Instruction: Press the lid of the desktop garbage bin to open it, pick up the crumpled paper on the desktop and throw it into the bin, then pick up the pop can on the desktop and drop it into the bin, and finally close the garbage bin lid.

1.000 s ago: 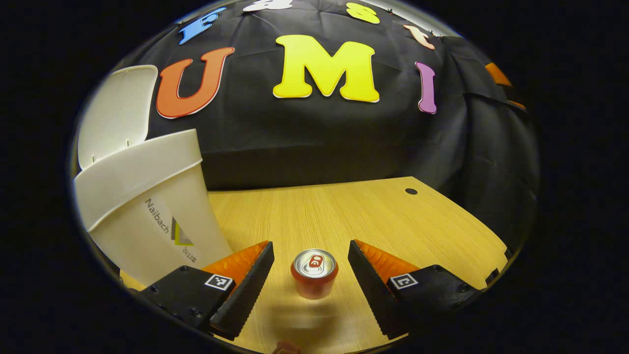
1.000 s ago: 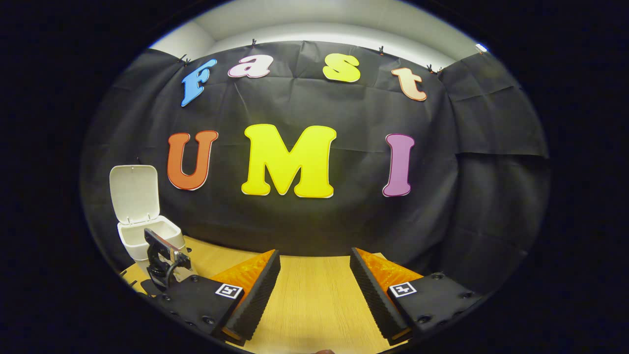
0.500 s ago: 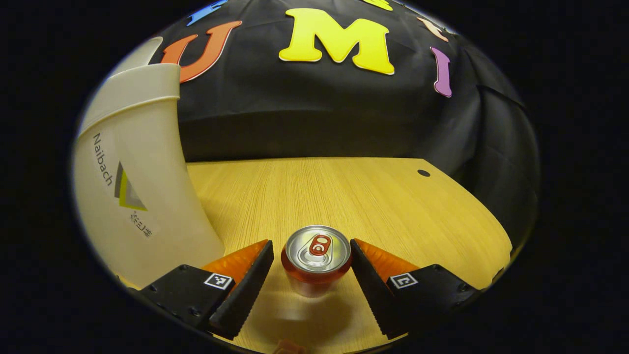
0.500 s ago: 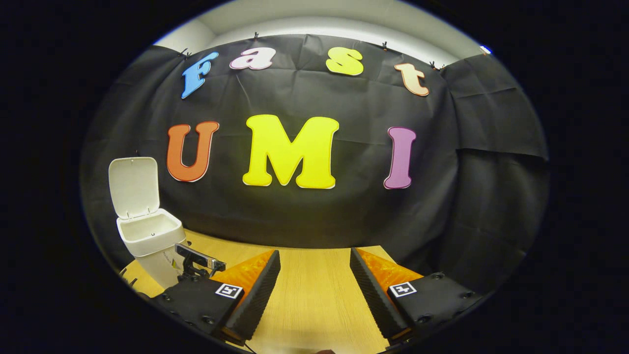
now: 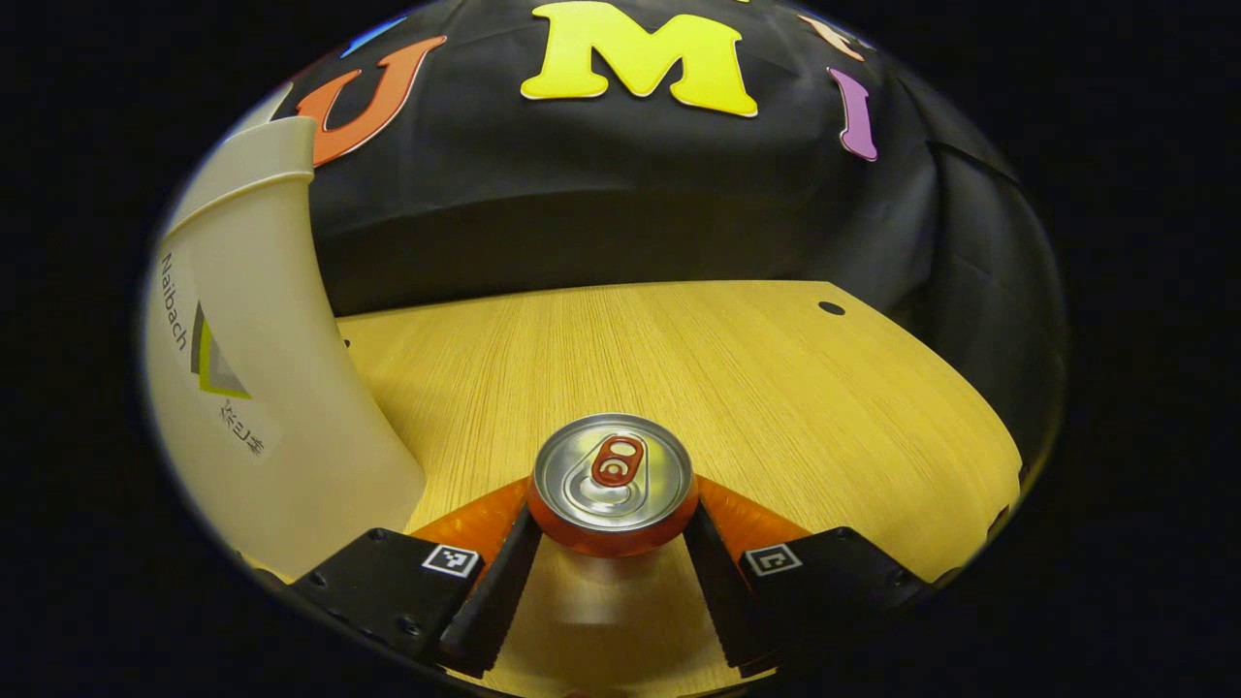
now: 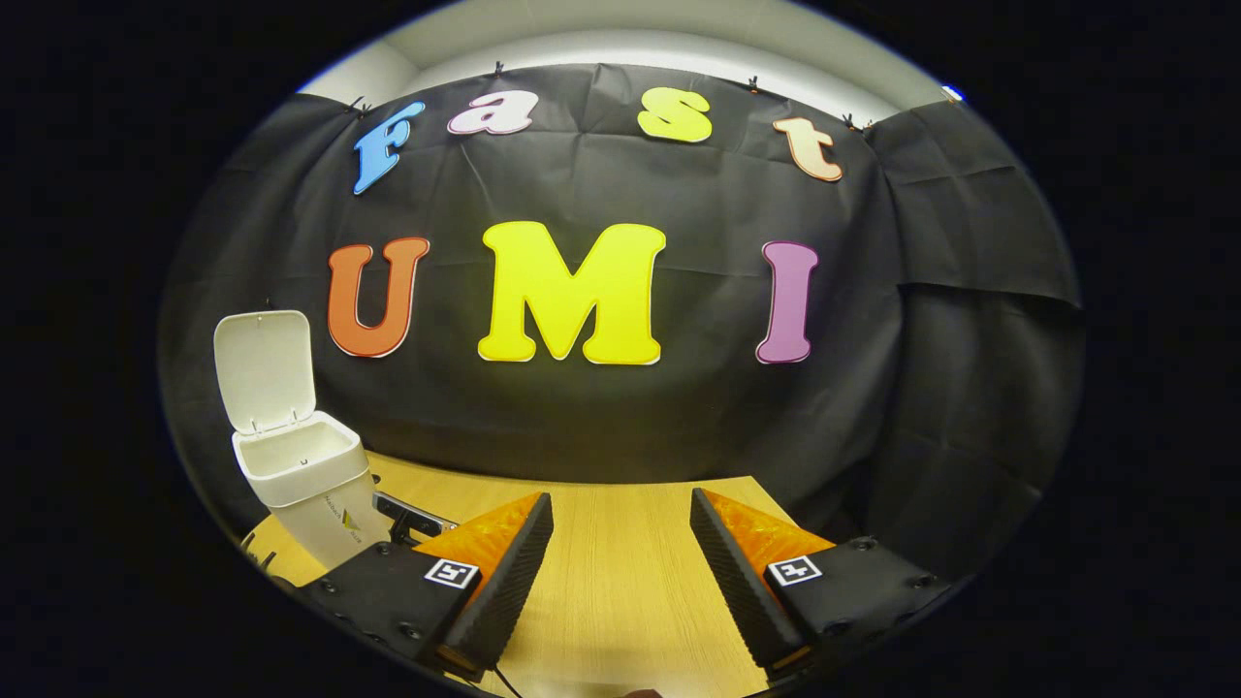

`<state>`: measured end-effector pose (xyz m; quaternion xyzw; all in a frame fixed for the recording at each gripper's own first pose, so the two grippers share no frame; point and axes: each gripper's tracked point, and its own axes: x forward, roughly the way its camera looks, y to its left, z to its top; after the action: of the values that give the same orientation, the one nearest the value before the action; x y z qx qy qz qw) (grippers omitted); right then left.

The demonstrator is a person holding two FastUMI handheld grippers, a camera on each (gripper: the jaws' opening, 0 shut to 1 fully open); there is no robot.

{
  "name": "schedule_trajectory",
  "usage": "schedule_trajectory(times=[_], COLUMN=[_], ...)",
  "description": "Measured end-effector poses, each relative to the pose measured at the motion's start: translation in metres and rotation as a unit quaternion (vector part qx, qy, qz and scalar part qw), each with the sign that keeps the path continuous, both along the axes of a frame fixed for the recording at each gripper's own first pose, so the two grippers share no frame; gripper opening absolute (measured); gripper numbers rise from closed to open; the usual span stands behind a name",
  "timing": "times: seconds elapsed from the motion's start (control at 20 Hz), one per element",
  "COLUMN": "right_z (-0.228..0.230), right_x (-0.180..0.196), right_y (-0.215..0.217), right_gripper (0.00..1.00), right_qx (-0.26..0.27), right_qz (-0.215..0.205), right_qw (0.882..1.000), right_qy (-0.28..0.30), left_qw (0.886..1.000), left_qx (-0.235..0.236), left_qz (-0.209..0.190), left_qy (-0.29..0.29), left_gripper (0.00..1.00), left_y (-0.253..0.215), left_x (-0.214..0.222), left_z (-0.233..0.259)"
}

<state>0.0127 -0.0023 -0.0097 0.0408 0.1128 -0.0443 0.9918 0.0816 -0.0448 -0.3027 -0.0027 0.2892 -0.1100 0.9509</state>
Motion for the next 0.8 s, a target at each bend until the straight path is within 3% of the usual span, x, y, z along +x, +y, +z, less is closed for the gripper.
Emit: schedule_trajectory(times=[0.3, 0.8], right_z=[-0.002, -0.011], right_x=[-0.001, 0.0], right_y=[-0.007, -0.017], right_gripper=[0.92, 0.92], right_qx=[0.002, 0.024], right_qz=[-0.001, -0.009], right_qw=[1.0, 1.0], right_qy=[-0.004, 0.005], left_qw=[0.998, 0.985], left_qx=[0.0, -0.037], left_qz=[-0.002, 0.053], left_qy=[-0.056, -0.161], left_gripper=[0.83, 0.83], left_y=[0.007, 0.05], left_x=[-0.003, 0.008], left_z=[0.057, 0.189])
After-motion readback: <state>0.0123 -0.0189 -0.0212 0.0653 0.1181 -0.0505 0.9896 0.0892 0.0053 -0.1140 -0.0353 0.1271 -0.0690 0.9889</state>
